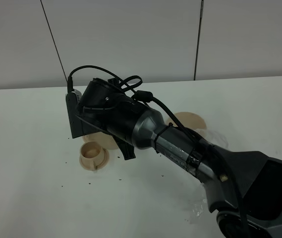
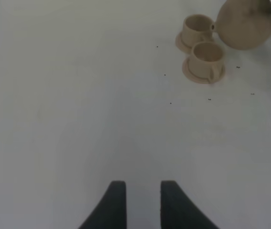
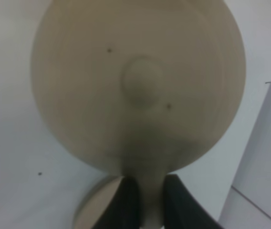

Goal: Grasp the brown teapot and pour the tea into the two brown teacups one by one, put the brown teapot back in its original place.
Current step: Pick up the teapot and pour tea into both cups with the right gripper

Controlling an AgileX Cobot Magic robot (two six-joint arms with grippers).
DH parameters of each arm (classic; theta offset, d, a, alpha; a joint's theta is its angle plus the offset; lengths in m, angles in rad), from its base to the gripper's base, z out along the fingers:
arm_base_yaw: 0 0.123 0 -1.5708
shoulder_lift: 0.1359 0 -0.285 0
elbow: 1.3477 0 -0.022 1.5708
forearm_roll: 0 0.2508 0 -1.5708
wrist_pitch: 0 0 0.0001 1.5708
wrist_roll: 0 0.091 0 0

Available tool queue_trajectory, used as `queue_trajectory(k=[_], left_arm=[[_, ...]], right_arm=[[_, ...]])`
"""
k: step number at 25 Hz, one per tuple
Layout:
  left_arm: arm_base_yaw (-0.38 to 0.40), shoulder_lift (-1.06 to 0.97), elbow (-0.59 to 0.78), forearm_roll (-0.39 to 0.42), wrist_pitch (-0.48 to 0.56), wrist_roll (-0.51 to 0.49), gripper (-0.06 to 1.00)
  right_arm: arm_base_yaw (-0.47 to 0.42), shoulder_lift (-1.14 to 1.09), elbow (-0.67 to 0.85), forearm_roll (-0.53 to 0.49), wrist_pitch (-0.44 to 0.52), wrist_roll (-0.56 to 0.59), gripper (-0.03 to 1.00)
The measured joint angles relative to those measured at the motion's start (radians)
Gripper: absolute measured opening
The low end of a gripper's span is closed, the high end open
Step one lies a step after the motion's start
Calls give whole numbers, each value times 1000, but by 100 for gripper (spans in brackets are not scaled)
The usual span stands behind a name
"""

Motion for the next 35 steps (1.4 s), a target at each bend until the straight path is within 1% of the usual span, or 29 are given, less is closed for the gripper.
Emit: queue_trajectory(k=[12, 20, 26, 31, 35], left_arm=[[0, 0, 0, 0, 0, 0, 25], [0, 0, 0, 0, 0, 0, 25], [0, 0, 0, 0, 0, 0, 25], [0, 0, 0, 0, 0, 0, 25], [0, 0, 0, 0, 0, 0, 25]], right_arm=[[13, 0, 0, -14, -3, -23, 10], [18, 0, 0, -2, -5, -87, 10], [33, 0, 0, -11, -16, -107, 10], [35, 0, 0, -22, -22, -159, 10], [35, 0, 0, -53, -23, -169, 10]])
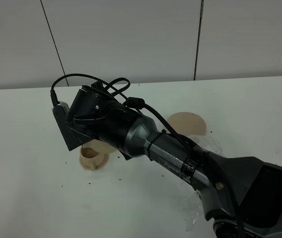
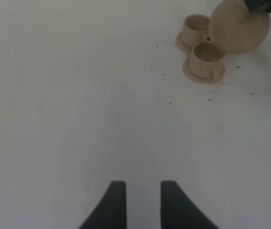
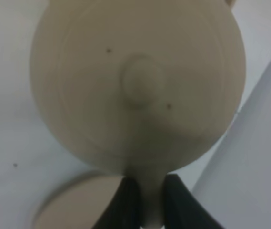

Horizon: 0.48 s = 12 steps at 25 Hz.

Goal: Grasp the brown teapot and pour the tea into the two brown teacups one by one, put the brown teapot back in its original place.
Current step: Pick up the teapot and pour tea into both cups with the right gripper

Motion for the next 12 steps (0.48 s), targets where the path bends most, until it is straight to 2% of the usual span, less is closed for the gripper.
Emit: queue_trajectory(k=[12], left_arm=[[0, 0, 0, 0, 0, 0, 25]], right_arm=[[-1, 0, 0, -38, -11, -7, 10]])
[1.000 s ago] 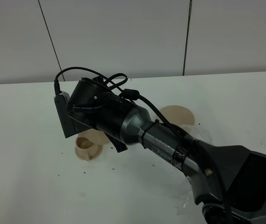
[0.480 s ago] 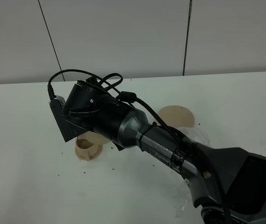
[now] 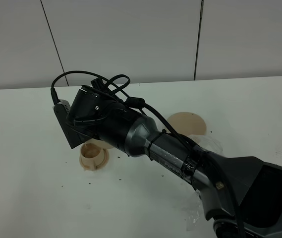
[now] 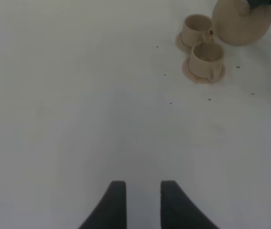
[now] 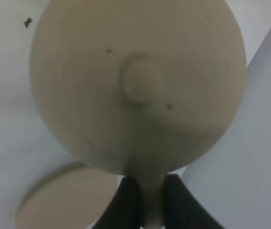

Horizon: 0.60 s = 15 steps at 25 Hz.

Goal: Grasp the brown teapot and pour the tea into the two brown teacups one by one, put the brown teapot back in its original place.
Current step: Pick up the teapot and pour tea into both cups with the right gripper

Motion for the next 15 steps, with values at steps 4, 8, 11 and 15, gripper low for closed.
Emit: queue_trajectory(k=[4, 8, 11, 15], left_arm=[[0, 0, 0, 0, 0, 0, 25], [0, 0, 0, 0, 0, 0, 25], [0, 0, 0, 0, 0, 0, 25], [0, 0, 0, 0, 0, 0, 25]], right_arm=[[0, 0, 0, -16, -1, 0, 10], [0, 1, 0, -26, -1, 0, 10], [0, 9, 0, -35, -1, -1, 10], [0, 24, 0, -43, -1, -2, 10]])
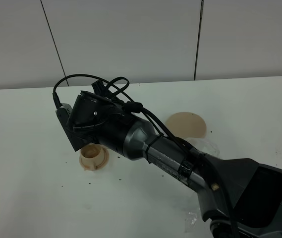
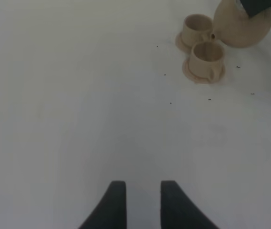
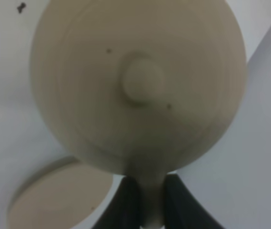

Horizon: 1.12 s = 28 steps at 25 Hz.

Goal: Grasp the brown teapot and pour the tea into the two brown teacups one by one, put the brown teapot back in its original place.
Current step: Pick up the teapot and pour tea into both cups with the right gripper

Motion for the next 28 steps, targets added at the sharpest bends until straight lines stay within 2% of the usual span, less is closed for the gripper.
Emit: queue_trajectory(k=[28], left_arm=[[0, 0, 0, 0, 0, 0, 25]], right_arm=[[0, 2, 0, -35, -1, -44, 10]])
